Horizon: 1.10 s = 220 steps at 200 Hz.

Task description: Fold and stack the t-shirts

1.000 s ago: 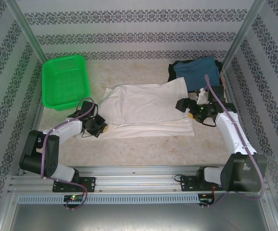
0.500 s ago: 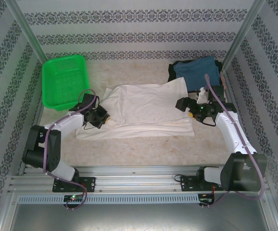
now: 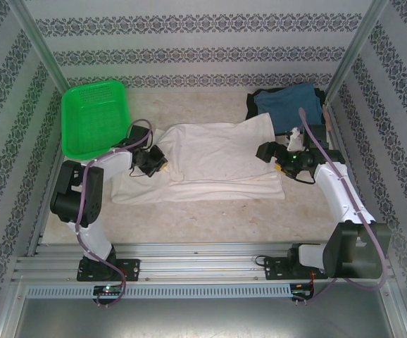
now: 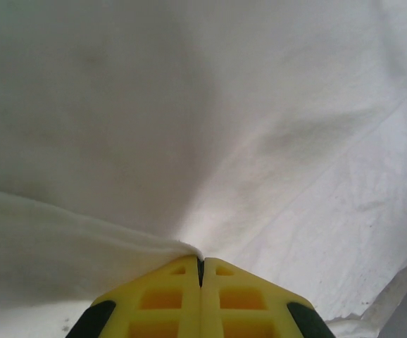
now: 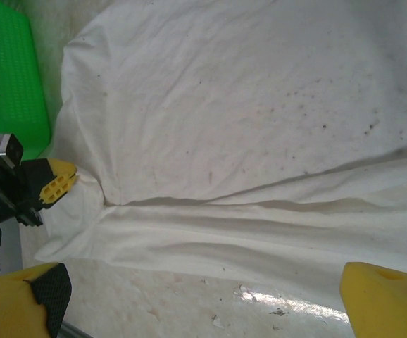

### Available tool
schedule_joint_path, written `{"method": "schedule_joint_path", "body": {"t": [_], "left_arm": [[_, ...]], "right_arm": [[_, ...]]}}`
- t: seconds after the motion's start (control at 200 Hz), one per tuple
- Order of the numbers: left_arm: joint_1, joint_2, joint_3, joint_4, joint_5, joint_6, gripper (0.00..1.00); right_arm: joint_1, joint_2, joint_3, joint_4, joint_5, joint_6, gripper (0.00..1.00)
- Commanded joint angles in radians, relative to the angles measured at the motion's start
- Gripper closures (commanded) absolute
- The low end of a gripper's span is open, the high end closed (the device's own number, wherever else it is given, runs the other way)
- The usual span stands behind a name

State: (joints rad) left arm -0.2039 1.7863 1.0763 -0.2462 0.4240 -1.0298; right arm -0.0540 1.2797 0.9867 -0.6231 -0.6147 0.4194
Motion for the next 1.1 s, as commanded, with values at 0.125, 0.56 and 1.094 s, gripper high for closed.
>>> {"method": "schedule_joint_path", "body": {"t": [0.125,0.56,1.094], "left_arm": [[-0.013,0.084,0.114,-0.098,0.049,0.153,1.0],[-0.001,-0.177,0.14,-0.317,-0.137,0.178,0.34],[0.114,-0.331,-0.314,-0.12,-0.377,0.1,0.42]], "right_arm": [[0.012,0.003,-0.008,0.022,0.004,0.013,0.02],[0.045,0.015,0.013,-0.074,0.068,-0.02,0.02],[0.213,0.369,-0.049,0.104,0.33,0.216,0.05]]}}
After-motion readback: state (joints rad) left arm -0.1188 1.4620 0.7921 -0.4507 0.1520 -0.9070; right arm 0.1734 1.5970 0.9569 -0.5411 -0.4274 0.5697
